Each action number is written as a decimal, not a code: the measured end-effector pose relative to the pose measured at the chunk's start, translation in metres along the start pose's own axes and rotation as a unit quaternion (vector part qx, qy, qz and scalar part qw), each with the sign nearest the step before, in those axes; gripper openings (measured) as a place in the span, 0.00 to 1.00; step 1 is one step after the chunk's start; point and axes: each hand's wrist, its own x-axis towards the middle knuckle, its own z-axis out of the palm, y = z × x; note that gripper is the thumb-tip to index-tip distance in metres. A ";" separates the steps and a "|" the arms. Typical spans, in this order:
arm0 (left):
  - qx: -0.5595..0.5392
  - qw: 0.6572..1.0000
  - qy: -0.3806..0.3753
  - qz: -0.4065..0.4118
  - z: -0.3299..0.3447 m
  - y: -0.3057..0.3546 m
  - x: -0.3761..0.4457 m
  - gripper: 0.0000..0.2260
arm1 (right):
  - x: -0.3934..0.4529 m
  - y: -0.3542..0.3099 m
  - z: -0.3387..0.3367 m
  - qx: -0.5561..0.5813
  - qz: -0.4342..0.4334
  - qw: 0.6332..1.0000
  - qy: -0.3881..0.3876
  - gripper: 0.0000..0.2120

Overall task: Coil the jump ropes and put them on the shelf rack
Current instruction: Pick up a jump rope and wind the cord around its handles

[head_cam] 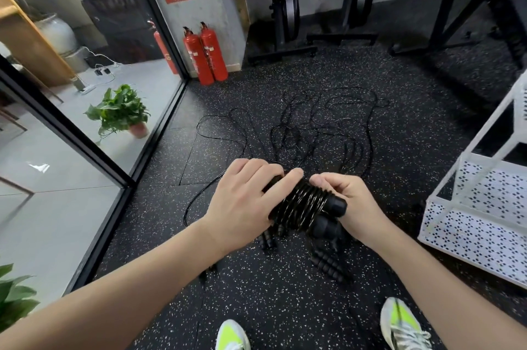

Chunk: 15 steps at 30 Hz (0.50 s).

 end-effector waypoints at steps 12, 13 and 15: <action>0.002 1.000 0.007 -0.002 0.004 0.005 -0.005 0.14 | -0.004 -0.002 -0.010 0.146 0.076 0.986 -0.007 0.12; -0.001 1.000 0.010 0.002 0.003 0.005 -0.005 0.14 | -0.005 -0.001 -0.010 0.156 0.084 0.984 -0.027 0.12; -0.005 1.000 0.020 -0.002 0.003 0.005 -0.004 0.12 | -0.007 -0.004 -0.004 0.157 0.101 0.981 -0.050 0.10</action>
